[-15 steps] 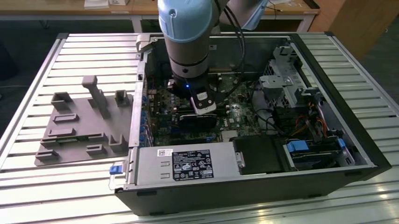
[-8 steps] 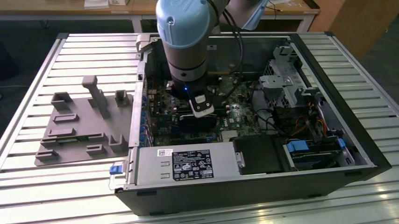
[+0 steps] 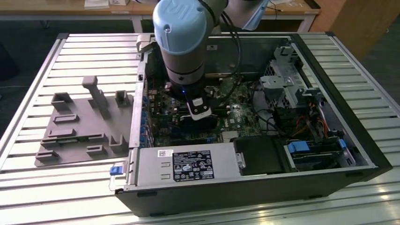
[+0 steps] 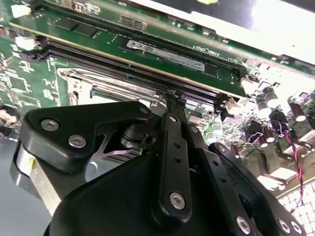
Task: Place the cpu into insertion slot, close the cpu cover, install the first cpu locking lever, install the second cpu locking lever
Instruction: 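Install the second cpu locking lever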
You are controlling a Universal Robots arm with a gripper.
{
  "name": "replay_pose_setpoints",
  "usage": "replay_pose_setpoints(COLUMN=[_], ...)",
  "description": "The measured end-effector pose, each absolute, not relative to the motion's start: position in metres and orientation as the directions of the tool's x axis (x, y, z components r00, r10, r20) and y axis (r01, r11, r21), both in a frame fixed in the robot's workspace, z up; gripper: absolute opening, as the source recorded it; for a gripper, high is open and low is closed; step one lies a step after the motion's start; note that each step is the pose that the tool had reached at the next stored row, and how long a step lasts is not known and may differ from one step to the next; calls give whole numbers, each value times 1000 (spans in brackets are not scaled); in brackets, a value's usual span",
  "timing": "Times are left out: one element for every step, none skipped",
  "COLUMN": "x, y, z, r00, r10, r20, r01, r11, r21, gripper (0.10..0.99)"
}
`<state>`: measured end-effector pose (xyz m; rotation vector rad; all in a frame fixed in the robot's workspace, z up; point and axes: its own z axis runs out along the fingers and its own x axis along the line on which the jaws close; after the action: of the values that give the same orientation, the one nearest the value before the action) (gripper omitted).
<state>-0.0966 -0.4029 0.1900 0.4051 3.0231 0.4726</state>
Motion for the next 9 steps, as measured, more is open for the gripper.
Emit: replay_pose_setpoints(x=[-97, -98, -98, -99, -99, -99, -99, -99, -99], y=[-403, -403, -403, -403, -403, -403, -403, -403, -403], z=[189, 188, 187, 187, 186, 186, 186, 187, 188], r00=[-964, -964, -964, -964, -964, -964, -964, -964, -964], r10=[265, 265, 265, 265, 265, 265, 265, 265, 265], r20=[-13, -13, -13, -13, -12, -12, -12, -13, -13], r01=[248, 248, 249, 248, 248, 248, 248, 248, 248], r11=[918, 918, 917, 918, 917, 917, 917, 918, 918], r21=[309, 310, 311, 311, 311, 311, 311, 310, 310], gripper=[102, 102, 102, 102, 102, 102, 102, 102, 102])
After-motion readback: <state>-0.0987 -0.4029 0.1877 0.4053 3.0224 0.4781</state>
